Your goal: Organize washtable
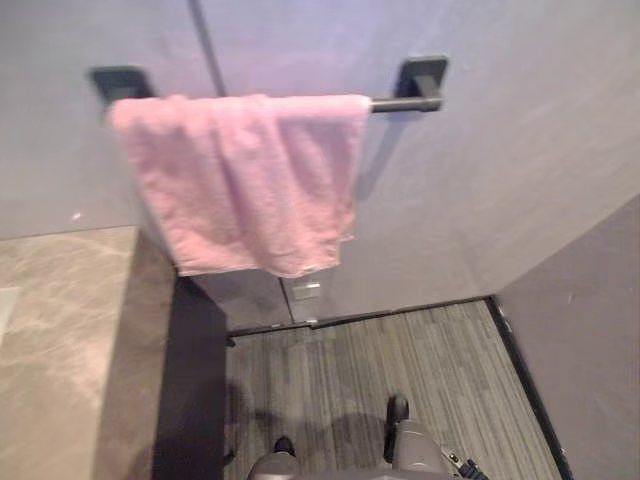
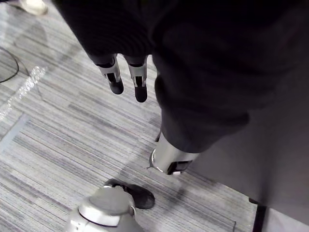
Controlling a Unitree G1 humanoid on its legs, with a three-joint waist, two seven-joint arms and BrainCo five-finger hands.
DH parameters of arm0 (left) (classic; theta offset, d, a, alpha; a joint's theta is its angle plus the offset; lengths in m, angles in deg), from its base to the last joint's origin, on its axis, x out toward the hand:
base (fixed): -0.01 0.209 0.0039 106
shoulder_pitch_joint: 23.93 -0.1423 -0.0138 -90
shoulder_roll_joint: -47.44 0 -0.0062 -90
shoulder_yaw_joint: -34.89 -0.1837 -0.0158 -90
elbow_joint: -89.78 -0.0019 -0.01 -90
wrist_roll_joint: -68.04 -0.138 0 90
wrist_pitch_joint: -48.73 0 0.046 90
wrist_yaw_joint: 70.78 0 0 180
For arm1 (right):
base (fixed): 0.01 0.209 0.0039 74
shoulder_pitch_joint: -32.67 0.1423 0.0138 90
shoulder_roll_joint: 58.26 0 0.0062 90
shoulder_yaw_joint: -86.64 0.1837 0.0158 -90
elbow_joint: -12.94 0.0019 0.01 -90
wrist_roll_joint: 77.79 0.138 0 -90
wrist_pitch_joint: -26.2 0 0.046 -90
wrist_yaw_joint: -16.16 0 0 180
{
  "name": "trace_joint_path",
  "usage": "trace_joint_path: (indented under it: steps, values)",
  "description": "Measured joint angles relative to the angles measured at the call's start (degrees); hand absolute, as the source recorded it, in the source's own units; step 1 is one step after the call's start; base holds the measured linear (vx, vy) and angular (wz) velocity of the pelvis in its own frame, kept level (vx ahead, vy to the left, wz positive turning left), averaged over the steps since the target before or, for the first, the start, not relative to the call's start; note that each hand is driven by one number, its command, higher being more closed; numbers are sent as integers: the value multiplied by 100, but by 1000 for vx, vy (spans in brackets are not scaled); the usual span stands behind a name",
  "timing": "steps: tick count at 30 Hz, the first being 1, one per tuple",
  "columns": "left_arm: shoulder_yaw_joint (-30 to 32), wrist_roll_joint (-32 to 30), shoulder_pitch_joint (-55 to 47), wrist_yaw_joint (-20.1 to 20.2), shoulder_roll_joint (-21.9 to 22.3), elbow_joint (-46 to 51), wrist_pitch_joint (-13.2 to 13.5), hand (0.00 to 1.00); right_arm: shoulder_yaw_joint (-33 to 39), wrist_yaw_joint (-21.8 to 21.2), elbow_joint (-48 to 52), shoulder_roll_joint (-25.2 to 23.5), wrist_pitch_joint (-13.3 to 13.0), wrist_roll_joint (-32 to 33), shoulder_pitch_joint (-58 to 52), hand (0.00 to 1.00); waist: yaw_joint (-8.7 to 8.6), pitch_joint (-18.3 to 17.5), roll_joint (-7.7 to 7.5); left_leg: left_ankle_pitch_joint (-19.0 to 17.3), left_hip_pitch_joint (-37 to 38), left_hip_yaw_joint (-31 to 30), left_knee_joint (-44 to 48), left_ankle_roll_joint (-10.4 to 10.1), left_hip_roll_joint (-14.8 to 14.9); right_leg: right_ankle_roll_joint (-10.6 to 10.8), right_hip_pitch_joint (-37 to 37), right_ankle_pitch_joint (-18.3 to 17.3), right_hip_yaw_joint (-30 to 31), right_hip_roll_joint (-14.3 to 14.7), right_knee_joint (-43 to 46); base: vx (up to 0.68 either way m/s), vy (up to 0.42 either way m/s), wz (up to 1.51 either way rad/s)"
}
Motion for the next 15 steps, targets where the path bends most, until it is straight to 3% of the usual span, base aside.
trace_joint_path:
  steps: [1,2,4,5,7,8,10,13,15]
  values:
    - [-29,-14,-10,101,17,20,64,0,12,13,-14,21,24,-1,-100,0,3,-41,-77,-85,109,-14,4,-168,29,119,53,447,148,13,-86,189,-282,7]
    - [-19,-36,132,202,222,59,163,0,14,21,-54,162,45,-6,-179,0,-31,-107,191,-153,192,-50,0,-283,218,93,-58,433,113,212,402,253,-340,7]
    - [-7,-67,314,322,654,134,332,0,2,14,-39,339,50,-60,-110,0,-115,-305,472,-87,227,-38,43,-427,539,-121,-357,-161,56,451,1111,334,-304,-6]
    - [38,-31,514,362,753,166,390,0,-8,9,-16,353,47,-86,4,0,-138,-327,459,155,324,-57,82,-571,594,-241,-468,-422,67,509,1555,381,-329,-12]
    - [39,40,643,383,731,355,476,0,-18,-6,7,353,35,-86,44,0,-152,-385,343,280,215,-103,517,-525,654,-366,-446,-663,22,488,1831,276,-303,5]
    - [37,238,790,383,752,396,537,0,-39,-4,13,392,-3,-83,47,0,-147,-409,271,415,42,-215,1056,-375,745,-448,-236,-795,-64,473,1797,213,-231,21]
    - [-7,505,857,394,847,462,536,0,-98,-2,12,441,-39,-72,47,0,-124,-416,215,466,-108,-371,1457,-331,741,-508,85,-829,-138,430,1569,252,-198,28]
    - [-38,771,856,443,844,470,543,0,-273,4,11,588,-93,-67,41,0,-132,-397,120,409,-268,-389,1379,-280,498,-525,491,-840,-335,265,1259,149,-58,44]
    - [-62,912,854,447,791,470,544,0,-277,16,5,599,-93,-65,88,0,-119,-369,36,238,-487,-543,847,-254,42,-457,825,-803,-530,48,1002,82,70,59]
